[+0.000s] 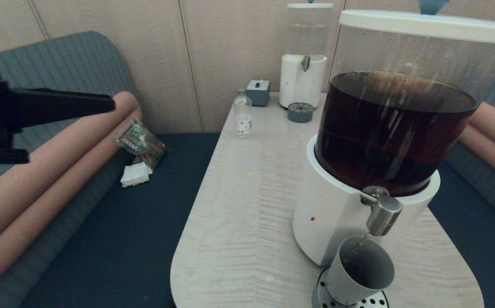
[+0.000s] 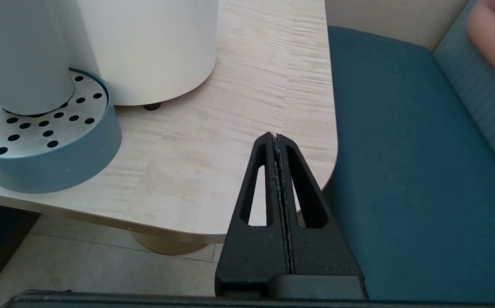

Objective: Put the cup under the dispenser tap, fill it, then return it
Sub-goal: Turn off the faucet

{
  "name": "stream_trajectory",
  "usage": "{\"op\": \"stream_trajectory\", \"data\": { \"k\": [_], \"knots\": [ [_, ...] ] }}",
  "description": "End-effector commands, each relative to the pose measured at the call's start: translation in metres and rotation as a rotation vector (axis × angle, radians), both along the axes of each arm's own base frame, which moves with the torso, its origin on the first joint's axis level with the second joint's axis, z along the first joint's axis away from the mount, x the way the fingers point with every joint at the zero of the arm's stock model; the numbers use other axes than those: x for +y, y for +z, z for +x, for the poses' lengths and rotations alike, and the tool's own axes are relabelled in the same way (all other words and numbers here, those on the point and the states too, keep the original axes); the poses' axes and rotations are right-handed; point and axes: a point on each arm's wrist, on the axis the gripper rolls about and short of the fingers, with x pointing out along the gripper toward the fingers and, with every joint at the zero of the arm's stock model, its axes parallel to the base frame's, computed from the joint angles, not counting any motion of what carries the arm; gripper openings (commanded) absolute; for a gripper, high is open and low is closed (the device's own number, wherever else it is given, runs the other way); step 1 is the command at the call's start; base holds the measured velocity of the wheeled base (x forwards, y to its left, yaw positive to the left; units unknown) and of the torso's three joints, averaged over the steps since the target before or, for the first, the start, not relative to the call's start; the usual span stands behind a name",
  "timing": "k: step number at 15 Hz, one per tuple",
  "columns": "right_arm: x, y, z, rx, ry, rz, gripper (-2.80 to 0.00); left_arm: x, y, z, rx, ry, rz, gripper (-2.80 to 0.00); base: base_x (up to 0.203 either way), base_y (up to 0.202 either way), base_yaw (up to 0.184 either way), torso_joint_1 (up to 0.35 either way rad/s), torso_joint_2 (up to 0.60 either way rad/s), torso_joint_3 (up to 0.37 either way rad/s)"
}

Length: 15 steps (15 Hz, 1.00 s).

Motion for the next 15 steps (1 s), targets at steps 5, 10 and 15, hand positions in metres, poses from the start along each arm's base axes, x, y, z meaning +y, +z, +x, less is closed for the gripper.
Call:
{"op": "stream_trajectory", "data": {
  "k": [5, 10, 15],
  "knots": [
    [0.000, -0.001, 0.000, 0.000, 0.000, -0.001, -2.80, -0.077, -0.022, 0.092, -0.016, -0.351, 0.239, -2.80, 0.000, 0.000, 0.000, 0.000, 0.00, 0.000],
    [0.000, -0.001, 0.000, 0.000, 0.000, -0.001, -2.80, -0.135, -0.034, 0.072, -0.085, -0.426, 0.497, -2.80, 0.000, 0.000, 0.000, 0.000, 0.00, 0.000],
    [0.000, -0.001, 0.000, 0.000, 0.001, -0.001, -2.80, -0.176, -0.045, 0.045, -0.106, -0.439, 0.658, -2.80, 0.000, 0.000, 0.000, 0.000, 0.00, 0.000]
  ]
}}
